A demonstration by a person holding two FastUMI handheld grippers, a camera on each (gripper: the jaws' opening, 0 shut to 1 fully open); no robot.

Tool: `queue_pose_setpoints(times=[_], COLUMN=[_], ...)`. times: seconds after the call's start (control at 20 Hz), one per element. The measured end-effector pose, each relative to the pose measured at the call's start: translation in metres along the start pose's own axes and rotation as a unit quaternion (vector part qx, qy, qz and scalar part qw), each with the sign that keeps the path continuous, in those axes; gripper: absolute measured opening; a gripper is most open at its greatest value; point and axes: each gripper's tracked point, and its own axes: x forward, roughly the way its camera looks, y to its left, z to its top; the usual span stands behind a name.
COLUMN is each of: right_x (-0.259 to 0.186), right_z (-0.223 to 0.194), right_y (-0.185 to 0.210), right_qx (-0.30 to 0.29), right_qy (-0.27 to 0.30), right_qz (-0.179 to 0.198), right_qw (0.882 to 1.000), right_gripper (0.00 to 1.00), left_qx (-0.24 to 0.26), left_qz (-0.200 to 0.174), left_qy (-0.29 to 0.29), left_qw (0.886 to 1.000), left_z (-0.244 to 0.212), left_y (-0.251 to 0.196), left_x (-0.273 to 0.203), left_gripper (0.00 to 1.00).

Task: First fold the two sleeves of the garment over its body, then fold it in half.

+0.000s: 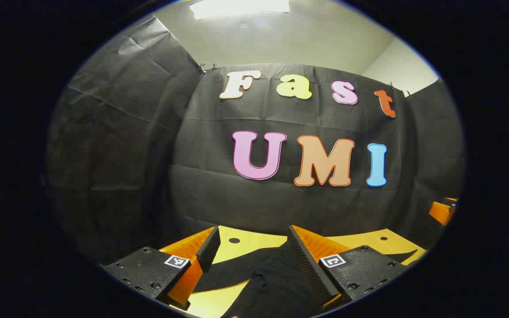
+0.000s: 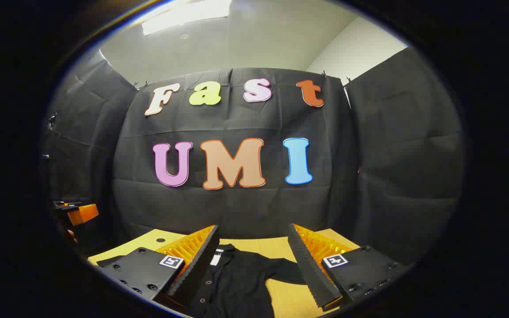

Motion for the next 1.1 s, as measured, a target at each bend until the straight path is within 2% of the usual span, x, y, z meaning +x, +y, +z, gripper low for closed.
queue_pose_setpoints(times=[0.4, 0.7, 1.1], right_x=[-0.003, -0.004, -0.008], right_z=[-0.014, -0.008, -0.007], right_y=[0.019, 0.013, 0.015], right_qx=[-0.011, 0.007, -0.005], right_qy=[0.014, 0.006, -0.001], right_qz=[0.022, 0.012, 0.020], right_qw=[1.000, 1.000, 1.000], right_gripper=[0.98, 0.98, 0.98], left_qx=[-0.016, -0.010, -0.005], left_qz=[0.000, -0.007, -0.004], left_qy=[0.012, 0.017, 0.003], left_qw=[1.000, 1.000, 1.000], left_z=[-0.009, -0.012, -0.002], left_y=[0.001, -0.005, -0.009], left_x=[-0.003, -0.005, -0.013], left_gripper=[0.92, 0.92, 0.92])
